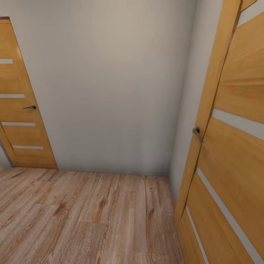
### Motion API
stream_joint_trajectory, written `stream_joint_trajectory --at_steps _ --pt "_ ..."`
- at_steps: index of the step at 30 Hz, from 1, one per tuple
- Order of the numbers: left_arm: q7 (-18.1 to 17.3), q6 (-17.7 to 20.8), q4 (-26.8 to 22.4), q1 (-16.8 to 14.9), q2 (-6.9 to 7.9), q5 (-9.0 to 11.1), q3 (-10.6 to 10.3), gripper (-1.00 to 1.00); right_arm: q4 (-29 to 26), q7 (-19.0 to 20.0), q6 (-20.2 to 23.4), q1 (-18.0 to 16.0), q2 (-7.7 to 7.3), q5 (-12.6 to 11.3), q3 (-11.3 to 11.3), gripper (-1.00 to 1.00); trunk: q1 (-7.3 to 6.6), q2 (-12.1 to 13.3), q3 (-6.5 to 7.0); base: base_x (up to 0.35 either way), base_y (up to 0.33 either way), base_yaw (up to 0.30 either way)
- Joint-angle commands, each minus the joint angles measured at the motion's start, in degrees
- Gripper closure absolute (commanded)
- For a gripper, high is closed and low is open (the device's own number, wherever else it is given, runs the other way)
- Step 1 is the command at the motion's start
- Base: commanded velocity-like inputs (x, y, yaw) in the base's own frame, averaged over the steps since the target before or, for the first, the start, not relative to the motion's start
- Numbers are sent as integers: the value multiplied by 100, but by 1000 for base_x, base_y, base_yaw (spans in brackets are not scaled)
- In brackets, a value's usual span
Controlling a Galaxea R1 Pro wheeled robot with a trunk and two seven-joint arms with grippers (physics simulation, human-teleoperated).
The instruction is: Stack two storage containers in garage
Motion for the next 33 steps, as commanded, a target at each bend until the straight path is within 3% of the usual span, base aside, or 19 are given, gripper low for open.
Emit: stream_joint_trajectory --at_steps 1,9,33 --pt "-3 -11 1 -2 -1 50 13 -100 19 35 -35 -5 1 -59 39 -100 0 -3 -5 0 0 0" --pt "-3 -13 1 -2 7 49 18 -100 19 5 -28 -6 0 -54 47 -100 0 -3 -5 0 -115 0" --pt "-3 -13 1 -2 7 49 19 -100 19 -8 -18 -2 9 -56 56 -100 0 -3 -5 0 -4 49"
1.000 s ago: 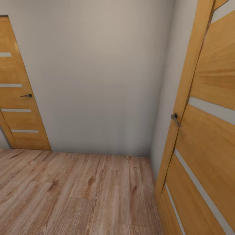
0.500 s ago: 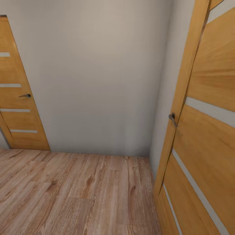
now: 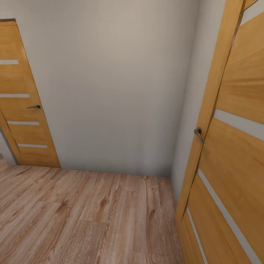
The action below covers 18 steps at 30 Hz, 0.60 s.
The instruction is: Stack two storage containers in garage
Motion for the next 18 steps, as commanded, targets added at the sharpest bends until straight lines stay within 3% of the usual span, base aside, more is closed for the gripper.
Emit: stream_joint_trajectory --at_steps 1,18 --pt "-3 -13 1 -2 -1 50 14 -100 19 32 -35 -5 1 -61 39 -100 0 -3 -5 0 0 2" --pt "-3 -6 1 -2 -1 58 7 -100 19 32 -44 -9 -1 -58 39 -100 0 -3 -5 26 0 0"
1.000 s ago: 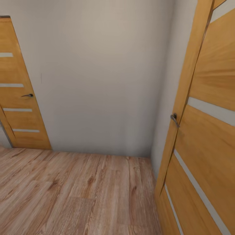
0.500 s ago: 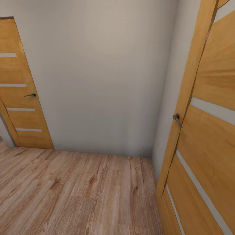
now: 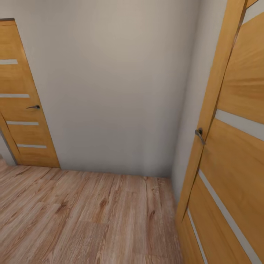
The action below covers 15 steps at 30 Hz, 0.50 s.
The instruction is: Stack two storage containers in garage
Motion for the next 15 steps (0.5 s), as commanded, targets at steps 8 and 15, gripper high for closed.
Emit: stream_joint_trajectory --at_steps 8,15 --pt "-3 -11 1 -2 -1 52 12 -100 19 32 -35 -9 3 -60 39 -100 2 -3 -5 257 0 0" --pt "-3 -19 1 -2 -1 46 12 -100 19 32 -43 -6 2 -60 39 -100 2 -3 -5 49 0 0"
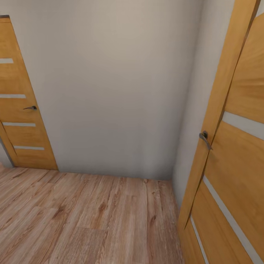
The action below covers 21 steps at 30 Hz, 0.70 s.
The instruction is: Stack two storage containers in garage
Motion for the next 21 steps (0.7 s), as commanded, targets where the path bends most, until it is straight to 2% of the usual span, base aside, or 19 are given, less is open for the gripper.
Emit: stream_joint_trajectory --at_steps 1,21 --pt "-3 -13 1 -2 -1 52 13 -100 19 32 -35 -6 2 -59 39 -100 0 -3 -5 8 0 0" --pt "-3 -14 1 -2 -3 48 13 -100 19 32 -36 -8 3 -59 39 -100 0 -3 -5 1 16 0"
